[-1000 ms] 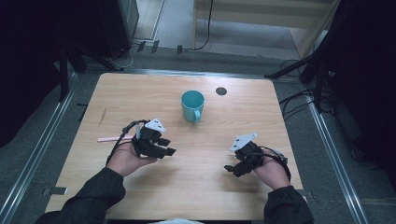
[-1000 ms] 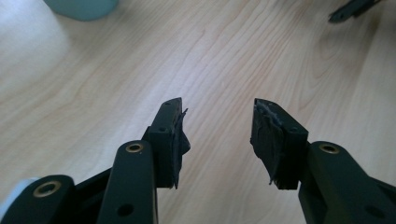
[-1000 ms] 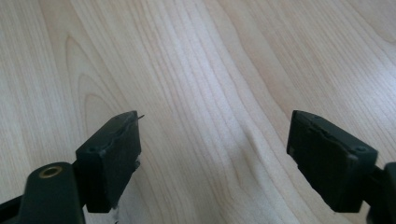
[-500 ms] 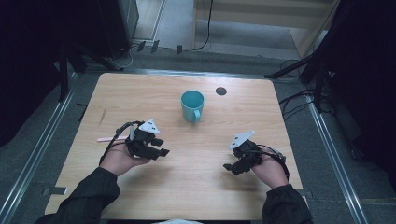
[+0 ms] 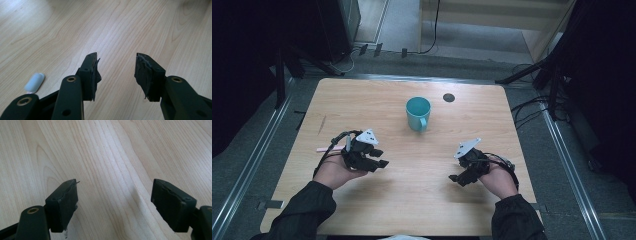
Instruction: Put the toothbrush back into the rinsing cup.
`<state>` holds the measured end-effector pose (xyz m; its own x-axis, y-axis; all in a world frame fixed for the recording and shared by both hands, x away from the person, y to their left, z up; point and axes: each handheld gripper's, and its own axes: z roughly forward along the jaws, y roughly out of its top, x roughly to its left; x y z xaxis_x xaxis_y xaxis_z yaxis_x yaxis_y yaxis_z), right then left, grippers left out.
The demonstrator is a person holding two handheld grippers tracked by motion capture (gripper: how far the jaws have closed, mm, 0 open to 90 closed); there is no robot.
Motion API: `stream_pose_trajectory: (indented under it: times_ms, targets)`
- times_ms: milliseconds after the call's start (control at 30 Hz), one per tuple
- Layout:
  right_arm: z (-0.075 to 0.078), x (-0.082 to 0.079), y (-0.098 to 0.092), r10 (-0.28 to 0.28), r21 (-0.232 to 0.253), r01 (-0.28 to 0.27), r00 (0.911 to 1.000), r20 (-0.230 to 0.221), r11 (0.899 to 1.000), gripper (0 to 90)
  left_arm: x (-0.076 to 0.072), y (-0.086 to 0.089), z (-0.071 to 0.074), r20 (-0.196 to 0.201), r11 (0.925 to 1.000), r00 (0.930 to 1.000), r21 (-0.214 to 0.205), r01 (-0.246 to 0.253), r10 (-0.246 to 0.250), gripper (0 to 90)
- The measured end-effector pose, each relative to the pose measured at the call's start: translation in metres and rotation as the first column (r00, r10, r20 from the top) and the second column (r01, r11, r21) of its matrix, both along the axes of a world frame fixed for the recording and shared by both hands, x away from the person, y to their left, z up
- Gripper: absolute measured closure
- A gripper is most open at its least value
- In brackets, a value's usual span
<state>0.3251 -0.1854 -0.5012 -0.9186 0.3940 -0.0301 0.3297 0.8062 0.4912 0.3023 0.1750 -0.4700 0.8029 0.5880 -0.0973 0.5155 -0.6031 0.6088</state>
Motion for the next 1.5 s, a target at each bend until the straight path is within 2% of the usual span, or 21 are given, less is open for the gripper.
stream_pose_trajectory:
  times_ms: [133,267,533,567,600,700,867,1167,1300,1367,1500]
  targets:
    - [0.002,0.001,0.001,-0.005,0.017,0.005,1.0,0.001,1.0,21.4,0.0,0.005,0.001,0.0,0.9996,0.9997,-0.017,-0.023,0.023,50.8]
    - [0.002,0.001,0.001,0.001,0.014,-0.001,1.0,0.001,1.0,21.4,0.0,0.01,0.003,0.008,0.9997,0.9998,-0.01,-0.02,0.021,50.8]
    - [0.0,0.002,0.003,0.016,0.005,-0.016,0.9999,-0.003,1.0,21.4,0.002,0.022,0.007,0.007,0.9983,0.9986,-0.026,-0.052,0.052,50.7]
    - [0.001,0.002,0.004,0.016,0.012,-0.016,0.9999,-0.004,1.0,21.4,0.002,0.023,0.007,0.008,0.9982,0.9985,-0.025,-0.054,0.054,51.5]
    - [0.001,0.002,0.004,0.018,0.013,-0.018,0.9998,-0.003,1.0,21.4,0.001,0.026,0.007,0.026,0.9985,0.9982,-0.008,-0.055,0.055,52.3]
    - [0.001,0.002,0.005,0.019,0.013,-0.019,0.9998,-0.002,1.0,21.4,0.001,0.028,0.007,0.033,0.9983,0.9978,-0.001,-0.058,0.058,52.8]
    - [0.001,0.003,0.007,0.026,0.007,-0.026,0.9996,-0.006,1.0,21.4,0.004,0.04,0.007,0.004,0.996,0.9961,-0.015,-0.088,0.088,52.6]
    - [0.001,0.004,0.007,0.026,0.007,-0.026,0.9996,-0.007,1.0,21.4,0.007,0.057,0.009,0.004,0.9926,0.9926,-0.013,-0.121,0.121,52.9]
    - [0.0,0.004,0.007,0.027,0.002,-0.027,0.9996,-0.005,1.0,21.4,0.013,0.064,0.01,-0.002,0.9923,0.9923,0.001,-0.124,0.124,52.9]
    - [0.0,0.004,0.006,0.025,-0.002,-0.025,0.9997,-0.005,1.0,21.4,0.017,0.066,0.011,-0.006,0.991,0.991,-0.006,-0.134,0.134,52.9]
    - [0.0,0.004,0.006,0.024,-0.006,-0.024,0.9997,-0.004,1.0,21.4,0.025,0.068,0.015,-0.022,0.9918,0.9917,0.017,-0.127,0.127,52.9]
